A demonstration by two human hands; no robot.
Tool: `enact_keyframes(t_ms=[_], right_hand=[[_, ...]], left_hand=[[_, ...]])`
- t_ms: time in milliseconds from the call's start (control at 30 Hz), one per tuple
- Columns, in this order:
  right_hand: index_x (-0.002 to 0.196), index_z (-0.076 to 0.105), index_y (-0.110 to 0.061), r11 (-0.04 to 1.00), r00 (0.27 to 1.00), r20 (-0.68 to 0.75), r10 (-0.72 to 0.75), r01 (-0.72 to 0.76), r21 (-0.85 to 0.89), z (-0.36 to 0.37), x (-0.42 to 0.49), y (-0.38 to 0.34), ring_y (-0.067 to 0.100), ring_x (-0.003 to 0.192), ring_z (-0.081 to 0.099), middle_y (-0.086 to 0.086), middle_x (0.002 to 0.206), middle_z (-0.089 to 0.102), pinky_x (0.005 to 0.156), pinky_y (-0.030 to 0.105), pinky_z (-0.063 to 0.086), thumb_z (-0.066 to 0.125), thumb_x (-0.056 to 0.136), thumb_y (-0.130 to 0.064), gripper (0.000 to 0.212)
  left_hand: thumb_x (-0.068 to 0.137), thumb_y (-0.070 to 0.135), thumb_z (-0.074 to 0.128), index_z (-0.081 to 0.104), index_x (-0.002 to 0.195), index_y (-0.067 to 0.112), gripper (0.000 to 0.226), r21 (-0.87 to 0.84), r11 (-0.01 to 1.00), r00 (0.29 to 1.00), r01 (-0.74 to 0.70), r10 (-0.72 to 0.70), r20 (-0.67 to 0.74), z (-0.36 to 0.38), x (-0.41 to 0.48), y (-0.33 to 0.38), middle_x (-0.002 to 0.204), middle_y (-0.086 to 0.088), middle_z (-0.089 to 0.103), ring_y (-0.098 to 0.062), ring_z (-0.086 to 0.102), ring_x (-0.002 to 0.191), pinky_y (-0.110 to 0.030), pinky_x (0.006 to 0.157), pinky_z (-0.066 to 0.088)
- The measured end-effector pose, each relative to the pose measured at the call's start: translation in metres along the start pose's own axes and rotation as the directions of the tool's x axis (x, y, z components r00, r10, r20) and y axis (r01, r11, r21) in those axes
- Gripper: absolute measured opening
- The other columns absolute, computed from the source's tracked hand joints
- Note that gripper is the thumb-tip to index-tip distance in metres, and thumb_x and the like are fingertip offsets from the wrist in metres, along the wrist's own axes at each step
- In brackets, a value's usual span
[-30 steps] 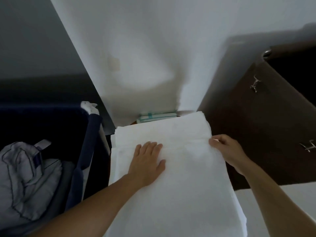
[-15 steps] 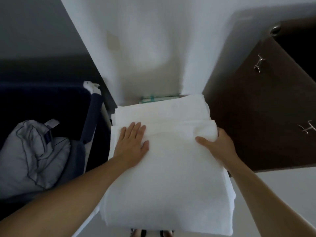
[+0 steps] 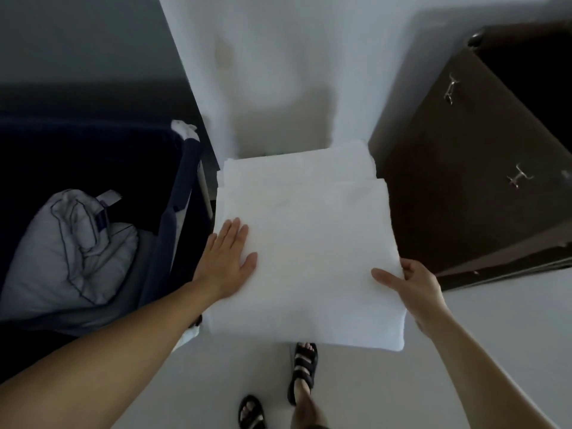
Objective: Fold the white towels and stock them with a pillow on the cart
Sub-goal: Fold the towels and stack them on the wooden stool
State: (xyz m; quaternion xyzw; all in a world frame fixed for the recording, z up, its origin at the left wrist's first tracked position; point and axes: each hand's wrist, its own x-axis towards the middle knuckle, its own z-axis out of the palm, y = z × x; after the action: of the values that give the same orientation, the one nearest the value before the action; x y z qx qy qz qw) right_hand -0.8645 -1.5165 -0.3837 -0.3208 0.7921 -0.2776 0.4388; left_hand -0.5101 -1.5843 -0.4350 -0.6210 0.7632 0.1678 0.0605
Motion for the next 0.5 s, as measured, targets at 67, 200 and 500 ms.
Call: enact_keyframes(t_ms=[67, 200, 500], right_hand=[[0.111, 0.06, -0.017, 1.0, 1.0, -0.011, 0.002, -0.002, -0.017, 0.006, -0.016, 0.011, 0.023, 0.09, 0.067, -0.001, 0.101, 0.068, 0.082, 0.047, 0.058, 0.09, 0.066, -0.036, 0.058], [0.109, 0.06, -0.017, 0.998, 0.998, -0.018, 0.066, -0.066, -0.001, 0.016, -0.046, 0.037, 0.02, 0.091, 0.063, 0.0, 0.102, 0.066, 0.079, 0.042, 0.054, 0.091, 0.064, -0.039, 0.059], [0.113, 0.065, -0.004, 0.928, 0.955, 0.281, 0.092, -0.185, 0.325, -0.001, -0.1, 0.009, 0.039, 0.09, 0.07, 0.018, 0.103, 0.073, 0.071, 0.055, 0.06, 0.076, 0.078, -0.02, 0.039]], left_hand=[[0.081, 0.068, -0.002, -0.003, 0.157, 0.014, 0.093, -0.108, 0.994, 1.0, -0.008, 0.008, -0.004, 0.007, -0.017, -0.005, 0.164, 0.0, -0.014, -0.014, -0.017, 0.15, -0.035, 0.122, -0.003], [0.098, 0.054, 0.033, 0.007, 0.157, 0.008, 0.079, -0.363, 0.931, 0.995, 0.031, -0.062, -0.073, 0.023, -0.055, -0.008, 0.165, -0.004, -0.003, -0.015, -0.007, 0.152, -0.028, 0.122, 0.001], [0.096, 0.035, 0.06, 0.034, 0.149, 0.014, 0.062, -0.887, 0.294, 0.874, 0.356, -0.442, 0.204, -0.002, -0.107, 0.007, 0.13, 0.009, 0.047, -0.023, 0.052, 0.122, -0.028, 0.095, 0.037]])
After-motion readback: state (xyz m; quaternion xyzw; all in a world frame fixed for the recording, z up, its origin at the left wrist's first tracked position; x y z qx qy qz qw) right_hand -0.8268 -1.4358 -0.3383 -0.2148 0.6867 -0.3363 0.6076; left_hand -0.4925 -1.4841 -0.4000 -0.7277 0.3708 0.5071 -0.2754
